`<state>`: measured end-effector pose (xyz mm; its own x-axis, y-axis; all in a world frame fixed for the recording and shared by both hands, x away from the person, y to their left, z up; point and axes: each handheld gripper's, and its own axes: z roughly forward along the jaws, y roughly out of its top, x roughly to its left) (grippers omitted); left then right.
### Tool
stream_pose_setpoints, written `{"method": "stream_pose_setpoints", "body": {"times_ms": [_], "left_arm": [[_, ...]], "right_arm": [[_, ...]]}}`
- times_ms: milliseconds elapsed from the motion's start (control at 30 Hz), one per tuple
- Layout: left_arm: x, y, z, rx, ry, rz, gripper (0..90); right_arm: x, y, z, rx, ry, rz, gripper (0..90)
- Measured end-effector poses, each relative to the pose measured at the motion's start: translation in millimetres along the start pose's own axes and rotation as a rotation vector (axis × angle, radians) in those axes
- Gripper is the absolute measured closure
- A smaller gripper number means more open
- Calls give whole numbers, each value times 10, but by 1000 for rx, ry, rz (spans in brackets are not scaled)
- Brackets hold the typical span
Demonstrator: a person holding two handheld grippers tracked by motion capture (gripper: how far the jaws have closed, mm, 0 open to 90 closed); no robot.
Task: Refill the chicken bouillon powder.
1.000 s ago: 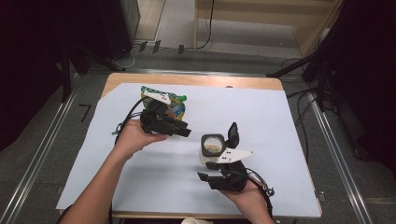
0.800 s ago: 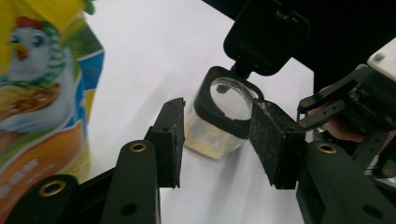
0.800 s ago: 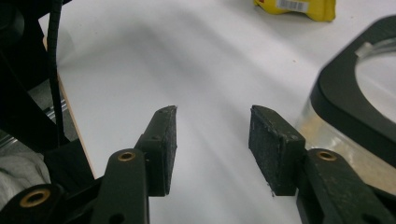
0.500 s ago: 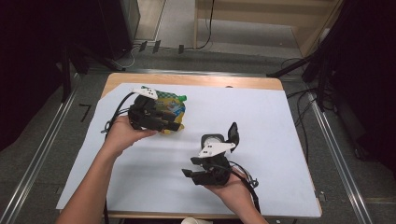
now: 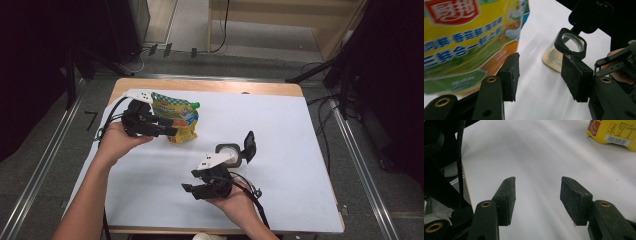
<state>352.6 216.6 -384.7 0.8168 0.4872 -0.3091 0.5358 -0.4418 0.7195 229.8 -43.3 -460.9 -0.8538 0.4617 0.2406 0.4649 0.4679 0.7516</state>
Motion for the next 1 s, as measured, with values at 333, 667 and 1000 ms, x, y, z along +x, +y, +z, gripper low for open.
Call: {"method": "stream_pose_setpoints", "body": {"times_ms": [333, 667, 1000], "left_arm": [[163, -119, -139, -12, 44, -34, 465], [387, -229, -238, -23, 91, -54, 465], [623, -231, -228, -29, 129, -76, 369]], "right_arm": [[-41, -33, 37, -10, 27, 9, 486], [-17, -62, 79, 1, 34, -3, 486], [-32, -81, 94, 3, 37, -1, 489]]}}
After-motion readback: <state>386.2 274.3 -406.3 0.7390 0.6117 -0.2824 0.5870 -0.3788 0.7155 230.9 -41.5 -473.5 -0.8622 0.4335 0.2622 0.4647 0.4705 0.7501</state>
